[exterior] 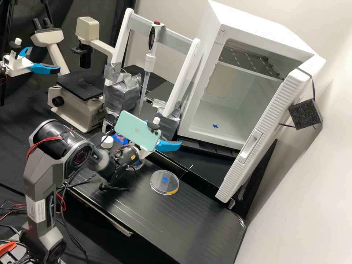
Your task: Close the lid
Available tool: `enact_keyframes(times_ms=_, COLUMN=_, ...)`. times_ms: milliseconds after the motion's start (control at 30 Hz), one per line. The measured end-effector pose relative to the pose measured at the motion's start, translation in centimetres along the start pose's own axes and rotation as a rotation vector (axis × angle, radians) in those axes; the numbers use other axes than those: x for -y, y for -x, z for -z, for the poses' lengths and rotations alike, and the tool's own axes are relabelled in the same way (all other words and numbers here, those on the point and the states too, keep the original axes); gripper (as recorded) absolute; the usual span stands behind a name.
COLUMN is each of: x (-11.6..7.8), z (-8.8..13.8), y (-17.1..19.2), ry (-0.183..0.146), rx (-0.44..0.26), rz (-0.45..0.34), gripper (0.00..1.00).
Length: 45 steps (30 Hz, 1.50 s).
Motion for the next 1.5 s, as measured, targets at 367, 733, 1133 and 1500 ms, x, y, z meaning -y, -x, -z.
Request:
enact_keyframes(times_ms=367, x=-0.1, z=-0.4, y=0.4, ry=0.0, rx=0.005, rz=-0.012, gripper=1.0)
enact_keyframes(times_ms=733, x=-3.7, z=-3.3, y=6.8, ry=-0.02, rx=0.006, rz=-0.129, gripper=1.0)
enact_keyframes(times_ms=1133, x=-4.1, z=-7.2, y=11.5, ry=0.006, rx=0.084, rz=-0.128, gripper=1.0)
enact_keyframes(times_ms=1500, x=-4.0, z=-8.4, y=13.1, ry=-0.004, rx=0.114, rz=-0.1, gripper=1.0)
